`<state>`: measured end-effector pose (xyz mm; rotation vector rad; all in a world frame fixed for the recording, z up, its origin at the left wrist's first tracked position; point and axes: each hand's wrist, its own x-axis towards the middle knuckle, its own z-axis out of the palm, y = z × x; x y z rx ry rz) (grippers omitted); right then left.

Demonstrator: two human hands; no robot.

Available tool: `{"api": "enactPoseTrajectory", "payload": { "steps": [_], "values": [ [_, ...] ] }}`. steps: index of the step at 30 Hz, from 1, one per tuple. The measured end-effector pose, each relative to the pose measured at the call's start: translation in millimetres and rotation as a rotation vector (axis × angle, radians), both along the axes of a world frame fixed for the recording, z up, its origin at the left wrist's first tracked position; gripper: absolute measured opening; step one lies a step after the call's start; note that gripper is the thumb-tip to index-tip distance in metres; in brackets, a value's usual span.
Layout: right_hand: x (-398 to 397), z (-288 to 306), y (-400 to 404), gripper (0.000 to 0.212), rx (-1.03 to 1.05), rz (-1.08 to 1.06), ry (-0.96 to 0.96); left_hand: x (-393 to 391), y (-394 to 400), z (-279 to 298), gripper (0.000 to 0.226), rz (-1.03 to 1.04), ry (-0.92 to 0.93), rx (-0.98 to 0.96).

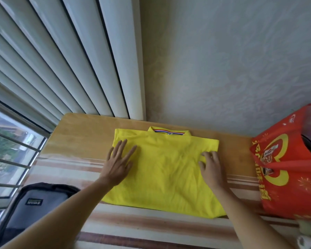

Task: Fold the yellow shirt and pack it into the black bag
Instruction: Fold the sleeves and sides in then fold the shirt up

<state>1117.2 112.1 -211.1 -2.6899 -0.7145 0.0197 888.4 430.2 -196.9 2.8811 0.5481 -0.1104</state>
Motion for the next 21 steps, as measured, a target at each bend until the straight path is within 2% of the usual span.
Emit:
{"api": "enactPoseTrajectory", "payload": {
  "steps": [2, 4, 7, 10, 12, 16, 19, 21],
  "values": [
    [-5, -3, -4, 0.041, -0.078, 0.022, -0.012, -12, -4, -11, 0.061, 0.045, 0.085, -0.06],
    [-10, -1, -9, 0.049, -0.101, 0.06, 0.007, -20, -7, -14, 0.063, 0.074, 0.086, -0.084],
    [-23, 3, -23, 0.046, -0.012, 0.053, 0.038, -34, -18, -6, 0.062, 0.141, 0.033, -0.027],
    [-56, 16, -44, 0.031, -0.017, -0.19, 0.054, -58, -40, 9, 0.062, 0.476, -0.007, -0.063],
    [-80, 26, -58, 0.03, -0.05, -0.354, 0.105, -76, -56, 14, 0.053, 0.648, 0.047, -0.093],
    [-110, 31, -75, 0.044, -0.089, -0.474, 0.316, -95, -62, 26, 0.037, 0.913, 0.109, -0.397],
    [-112, 23, -81, 0.049, -0.116, -0.507, 0.466, -101, -56, 33, 0.032, 0.895, 0.161, -0.555],
    [-112, 24, -84, 0.039, -0.053, -0.521, 0.536, -107, -50, 32, 0.032, 0.933, 0.157, -0.646]
  ]
}}
